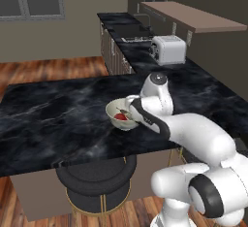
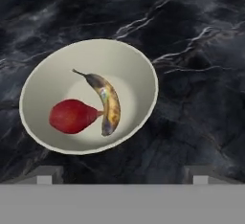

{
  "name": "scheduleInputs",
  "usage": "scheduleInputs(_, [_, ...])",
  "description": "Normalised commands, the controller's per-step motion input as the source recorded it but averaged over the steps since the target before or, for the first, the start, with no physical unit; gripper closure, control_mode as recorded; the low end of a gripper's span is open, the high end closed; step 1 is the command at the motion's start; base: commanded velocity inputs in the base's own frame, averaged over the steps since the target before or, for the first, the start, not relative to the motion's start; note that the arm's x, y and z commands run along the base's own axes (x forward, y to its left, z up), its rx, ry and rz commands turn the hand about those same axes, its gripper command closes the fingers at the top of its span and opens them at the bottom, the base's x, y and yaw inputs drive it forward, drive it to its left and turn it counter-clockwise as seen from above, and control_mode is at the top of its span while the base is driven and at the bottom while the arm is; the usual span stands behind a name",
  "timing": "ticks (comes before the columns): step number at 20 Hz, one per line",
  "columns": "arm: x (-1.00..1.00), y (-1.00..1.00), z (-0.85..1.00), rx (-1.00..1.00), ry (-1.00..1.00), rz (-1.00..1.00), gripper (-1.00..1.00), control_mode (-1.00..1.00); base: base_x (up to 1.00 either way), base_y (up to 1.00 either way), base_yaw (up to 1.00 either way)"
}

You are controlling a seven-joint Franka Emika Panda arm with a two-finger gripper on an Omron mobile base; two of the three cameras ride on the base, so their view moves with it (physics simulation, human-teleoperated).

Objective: Retrieve the pear and banana from the fridge and place them into the bowl on the dining table.

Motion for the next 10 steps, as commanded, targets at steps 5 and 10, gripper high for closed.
scheduleInputs(5, [-1.00,-0.39,0.93,0.00,-0.09,0.02,-1.00,-1.00,0.00,0.00,0.00])
scheduleInputs(10, [-1.00,-0.36,1.00,0.00,-0.13,0.05,-1.00,-1.00,0.00,0.00,0.00])
